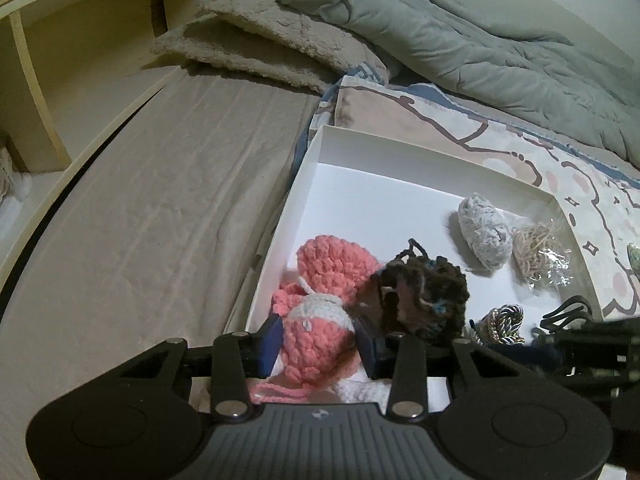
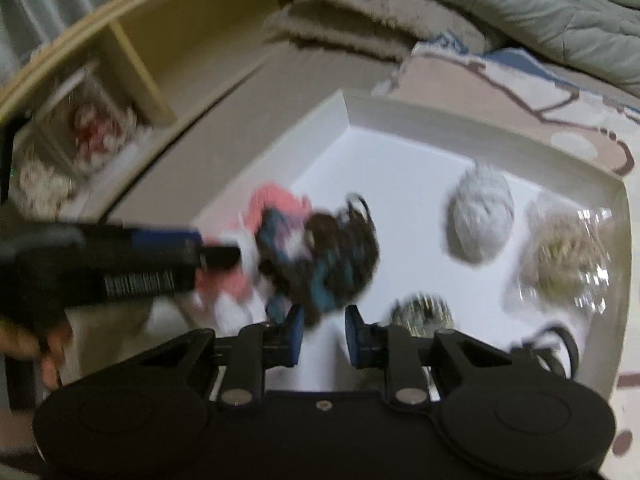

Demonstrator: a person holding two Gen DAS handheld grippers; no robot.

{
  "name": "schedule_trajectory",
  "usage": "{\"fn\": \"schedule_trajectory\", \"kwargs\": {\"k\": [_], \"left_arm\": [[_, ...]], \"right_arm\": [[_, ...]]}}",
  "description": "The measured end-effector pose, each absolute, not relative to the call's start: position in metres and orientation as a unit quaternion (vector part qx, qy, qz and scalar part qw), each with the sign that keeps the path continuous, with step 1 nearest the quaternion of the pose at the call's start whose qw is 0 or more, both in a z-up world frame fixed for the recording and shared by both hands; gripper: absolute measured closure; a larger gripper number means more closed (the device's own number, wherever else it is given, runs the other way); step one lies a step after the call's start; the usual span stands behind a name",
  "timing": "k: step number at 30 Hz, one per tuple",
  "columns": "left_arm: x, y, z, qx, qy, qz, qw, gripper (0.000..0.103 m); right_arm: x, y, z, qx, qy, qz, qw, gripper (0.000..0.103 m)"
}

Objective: Organize objects
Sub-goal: 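Lower both items into the tray and open both tools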

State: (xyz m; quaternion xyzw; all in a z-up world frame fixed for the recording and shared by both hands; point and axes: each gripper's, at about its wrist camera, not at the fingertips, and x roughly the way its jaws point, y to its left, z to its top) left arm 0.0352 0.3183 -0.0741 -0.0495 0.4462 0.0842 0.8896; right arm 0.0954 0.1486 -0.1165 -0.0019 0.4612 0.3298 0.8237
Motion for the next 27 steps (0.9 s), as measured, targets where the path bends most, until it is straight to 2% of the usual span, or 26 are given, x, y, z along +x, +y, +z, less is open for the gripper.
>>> {"fn": "schedule_trajectory", "kwargs": {"k": [4,10,14,17,20,22,24,27], "left_arm": [[0.03,0.317,-0.067,-0.064,0.441,0.085,0.891,0.06],[0.021,0.315,-0.055,-0.071,0.43,0.093,0.895,0.051],[0.014,0.315,-0.045,-0.076,0.42,0.101,0.899,0.035],[0.009,0.312,-0.039,-0.077,0.412,0.105,0.902,0.021],[0.006,0.31,-0.033,-0.075,0.409,0.104,0.903,0.015],[0.004,0.308,-0.03,-0.072,0.408,0.104,0.904,0.011],[0.002,0.306,-0.027,-0.07,0.409,0.103,0.904,0.006],[-0.001,0.303,-0.023,-0.068,0.408,0.103,0.905,0.001]], "right_arm": [[0.086,0.136,-0.116,-0.001,0.466,0.338,0.818,0.08],[0.084,0.119,-0.093,0.022,0.442,0.338,0.83,0.08],[0.086,0.108,-0.077,0.031,0.423,0.333,0.842,0.077],[0.087,0.098,-0.066,0.032,0.408,0.324,0.853,0.067],[0.088,0.088,-0.057,0.034,0.394,0.315,0.863,0.048],[0.088,0.081,-0.052,0.034,0.384,0.31,0.869,0.043],[0.088,0.075,-0.049,0.033,0.38,0.303,0.874,0.03],[0.088,0.066,-0.046,0.032,0.373,0.293,0.88,0.021]]}}
